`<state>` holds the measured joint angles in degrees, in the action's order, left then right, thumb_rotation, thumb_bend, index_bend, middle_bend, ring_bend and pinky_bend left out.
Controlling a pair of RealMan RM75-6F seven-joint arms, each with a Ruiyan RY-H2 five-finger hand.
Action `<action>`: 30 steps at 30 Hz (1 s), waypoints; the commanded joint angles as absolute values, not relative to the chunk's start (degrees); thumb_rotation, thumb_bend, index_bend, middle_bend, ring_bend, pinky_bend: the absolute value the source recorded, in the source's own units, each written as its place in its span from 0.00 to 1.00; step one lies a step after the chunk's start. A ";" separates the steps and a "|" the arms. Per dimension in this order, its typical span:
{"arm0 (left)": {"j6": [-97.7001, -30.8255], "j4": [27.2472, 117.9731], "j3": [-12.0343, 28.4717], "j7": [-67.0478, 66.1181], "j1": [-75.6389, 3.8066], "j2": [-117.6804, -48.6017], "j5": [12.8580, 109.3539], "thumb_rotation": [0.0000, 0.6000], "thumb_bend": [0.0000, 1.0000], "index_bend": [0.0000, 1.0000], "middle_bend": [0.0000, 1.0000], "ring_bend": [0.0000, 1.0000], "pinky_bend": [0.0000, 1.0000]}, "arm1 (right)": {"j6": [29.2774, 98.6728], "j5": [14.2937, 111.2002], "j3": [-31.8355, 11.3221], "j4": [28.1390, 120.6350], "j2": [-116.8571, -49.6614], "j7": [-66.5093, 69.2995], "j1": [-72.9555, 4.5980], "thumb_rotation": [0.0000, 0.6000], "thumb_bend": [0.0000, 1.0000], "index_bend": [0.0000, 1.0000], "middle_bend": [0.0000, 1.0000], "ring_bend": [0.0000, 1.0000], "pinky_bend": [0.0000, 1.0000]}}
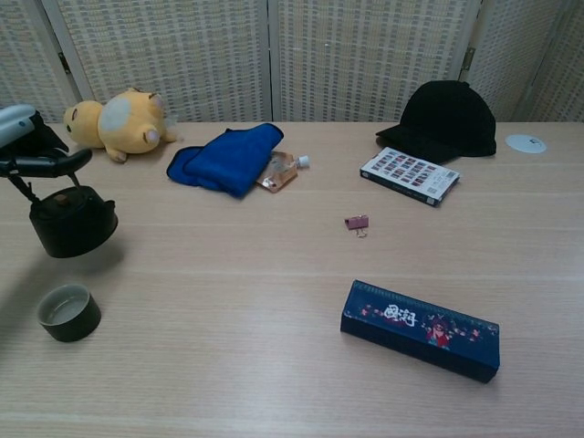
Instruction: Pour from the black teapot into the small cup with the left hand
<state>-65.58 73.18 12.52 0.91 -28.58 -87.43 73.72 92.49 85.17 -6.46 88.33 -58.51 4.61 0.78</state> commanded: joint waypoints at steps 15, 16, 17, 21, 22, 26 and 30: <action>-64.28 65.73 11.81 -0.33 -29.96 -89.94 72.98 0.46 0.34 0.94 1.00 0.92 0.32 | 92.62 85.06 -6.41 88.31 -58.46 4.66 1.05 1.00 0.16 0.24 0.28 0.17 0.17; -64.17 65.36 11.62 -0.53 -30.02 -90.05 73.07 0.46 0.34 0.94 1.00 0.91 0.32 | 92.63 85.06 -6.41 88.30 -58.46 4.69 1.06 1.00 0.16 0.24 0.28 0.17 0.17; -64.00 65.12 11.49 -0.71 -30.06 -90.12 73.06 0.46 0.34 0.94 1.00 0.91 0.32 | 92.67 85.07 -6.42 88.29 -58.49 4.72 1.07 1.00 0.16 0.24 0.28 0.17 0.17; -63.32 64.65 11.21 -1.46 -30.14 -90.20 72.61 0.47 0.34 0.93 0.99 0.90 0.32 | 92.75 85.09 -6.42 88.18 -58.52 4.83 1.13 1.00 0.16 0.24 0.28 0.17 0.17; -63.22 64.60 11.17 -1.58 -30.12 -90.20 72.48 0.47 0.34 0.92 0.99 0.89 0.32 | 92.74 85.09 -6.42 88.16 -58.52 4.88 1.13 1.00 0.16 0.24 0.28 0.17 0.17; -62.62 64.72 10.99 -2.09 -30.12 -89.95 72.05 0.51 0.34 0.91 0.97 0.87 0.32 | 92.78 85.17 -6.44 88.12 -58.51 5.05 1.13 1.00 0.16 0.24 0.28 0.17 0.17; -62.25 65.06 10.79 -3.11 -30.08 -89.60 71.63 0.54 0.33 0.89 0.94 0.85 0.32 | 92.68 85.23 -6.41 88.08 -58.58 5.04 1.07 1.00 0.16 0.24 0.28 0.17 0.17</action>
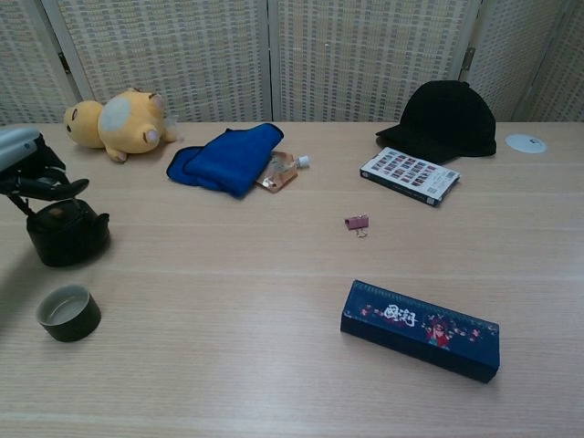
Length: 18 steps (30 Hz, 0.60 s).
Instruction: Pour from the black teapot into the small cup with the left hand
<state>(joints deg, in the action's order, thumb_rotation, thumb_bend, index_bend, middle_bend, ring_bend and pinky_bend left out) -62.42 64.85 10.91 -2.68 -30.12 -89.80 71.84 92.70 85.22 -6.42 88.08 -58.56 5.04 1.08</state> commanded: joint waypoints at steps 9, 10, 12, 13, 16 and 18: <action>-61.03 67.33 10.33 -6.26 -29.73 -88.23 69.84 0.54 0.31 0.80 0.84 0.75 0.32 | 92.82 85.26 -6.40 87.87 -58.64 5.28 1.17 1.00 0.16 0.24 0.28 0.17 0.17; -60.86 67.61 10.28 -6.52 -29.70 -88.06 69.65 0.54 0.31 0.79 0.83 0.73 0.32 | 92.89 85.28 -6.40 87.89 -58.64 5.29 1.21 1.00 0.16 0.24 0.28 0.17 0.17; -60.37 68.25 10.13 -7.22 -29.70 -87.64 69.21 0.54 0.30 0.74 0.78 0.69 0.32 | 93.11 85.34 -6.40 87.93 -58.62 5.28 1.31 1.00 0.16 0.24 0.28 0.17 0.17; -60.12 68.57 10.08 -7.41 -29.70 -87.43 69.01 0.54 0.30 0.72 0.75 0.68 0.32 | 93.19 85.37 -6.39 87.95 -58.62 5.27 1.36 1.00 0.16 0.24 0.28 0.17 0.17; -60.14 69.61 10.06 -7.86 -29.60 -86.79 68.77 0.54 0.29 0.61 0.64 0.60 0.32 | 93.41 85.45 -6.35 88.03 -58.58 5.26 1.49 1.00 0.16 0.24 0.28 0.17 0.17; -60.65 70.37 10.14 -7.65 -29.44 -86.37 68.98 0.53 0.28 0.56 0.58 0.55 0.32 | 93.54 85.51 -6.36 88.12 -58.54 5.24 1.55 1.00 0.16 0.24 0.28 0.17 0.17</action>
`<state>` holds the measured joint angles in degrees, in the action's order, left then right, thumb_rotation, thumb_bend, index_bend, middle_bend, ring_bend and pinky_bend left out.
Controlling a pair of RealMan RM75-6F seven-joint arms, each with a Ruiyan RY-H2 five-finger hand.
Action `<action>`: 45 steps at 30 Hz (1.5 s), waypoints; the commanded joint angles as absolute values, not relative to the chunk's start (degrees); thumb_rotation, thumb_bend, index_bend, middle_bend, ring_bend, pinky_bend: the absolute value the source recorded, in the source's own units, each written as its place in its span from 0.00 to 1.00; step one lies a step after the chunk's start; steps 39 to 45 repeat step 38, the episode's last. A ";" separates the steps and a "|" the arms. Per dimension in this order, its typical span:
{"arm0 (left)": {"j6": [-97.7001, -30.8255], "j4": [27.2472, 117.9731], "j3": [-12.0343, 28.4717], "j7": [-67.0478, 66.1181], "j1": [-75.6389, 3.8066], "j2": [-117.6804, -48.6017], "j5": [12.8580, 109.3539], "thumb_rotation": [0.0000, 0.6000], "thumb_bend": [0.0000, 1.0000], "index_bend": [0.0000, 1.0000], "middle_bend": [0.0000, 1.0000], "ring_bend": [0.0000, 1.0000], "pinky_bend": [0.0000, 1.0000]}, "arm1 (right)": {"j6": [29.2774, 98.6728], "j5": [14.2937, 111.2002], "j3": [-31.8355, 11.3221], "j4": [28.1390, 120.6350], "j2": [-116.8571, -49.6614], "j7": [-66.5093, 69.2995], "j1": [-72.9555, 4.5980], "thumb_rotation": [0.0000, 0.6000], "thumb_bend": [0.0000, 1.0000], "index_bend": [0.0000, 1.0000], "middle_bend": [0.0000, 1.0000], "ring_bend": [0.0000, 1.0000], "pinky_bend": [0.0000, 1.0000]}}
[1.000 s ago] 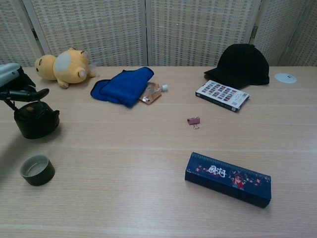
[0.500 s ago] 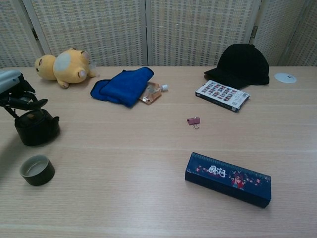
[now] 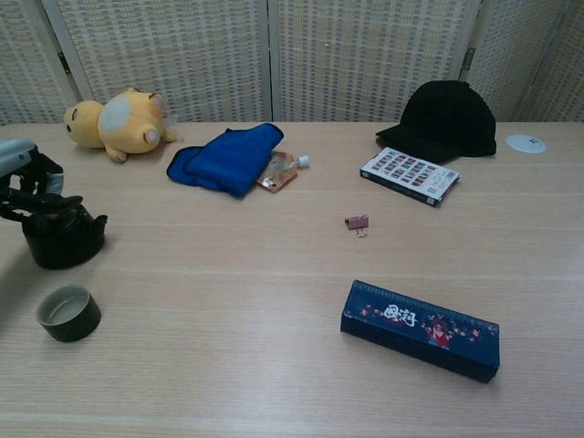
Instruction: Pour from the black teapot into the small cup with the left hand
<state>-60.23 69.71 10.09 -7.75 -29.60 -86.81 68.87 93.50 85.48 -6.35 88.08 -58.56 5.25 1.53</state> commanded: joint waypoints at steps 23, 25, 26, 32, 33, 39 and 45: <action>-78.45 89.37 7.41 -10.32 -19.13 -75.73 74.53 0.63 0.27 0.40 0.34 0.29 0.20 | 88.14 88.79 -4.56 90.49 -56.08 6.21 -1.33 1.00 0.16 0.24 0.28 0.17 0.17; -80.37 90.97 6.54 -11.75 -17.74 -75.05 75.21 0.74 0.27 0.40 0.33 0.29 0.20 | 87.33 89.39 -4.19 90.91 -55.92 6.05 -1.82 1.00 0.16 0.24 0.28 0.17 0.17; -81.79 92.01 6.10 -12.67 -16.81 -74.69 75.64 0.82 0.27 0.39 0.33 0.28 0.19 | 86.95 89.75 -4.00 91.14 -55.90 5.84 -2.09 1.00 0.17 0.24 0.28 0.17 0.17; -87.32 95.80 3.71 -15.23 -12.90 -73.29 78.93 0.92 0.27 0.38 0.33 0.27 0.18 | 86.12 91.51 -3.07 91.82 -56.55 4.18 -2.92 1.00 0.17 0.24 0.28 0.17 0.17; -87.85 96.29 3.37 -15.68 -12.43 -73.08 79.33 0.92 0.27 0.38 0.33 0.27 0.18 | 86.16 91.69 -3.01 91.89 -56.73 3.70 -2.99 1.00 0.17 0.24 0.28 0.17 0.17; -90.10 99.14 2.02 -17.11 -10.12 -72.13 80.90 0.92 0.27 0.38 0.33 0.27 0.18 | 86.94 92.32 -2.73 92.09 -58.00 1.63 -2.92 1.00 0.17 0.24 0.28 0.17 0.17; -90.10 99.14 2.02 -17.11 -10.12 -72.13 80.90 0.92 0.27 0.38 0.33 0.27 0.18 | 86.94 92.32 -2.73 92.09 -58.00 1.63 -2.92 1.00 0.17 0.24 0.28 0.17 0.17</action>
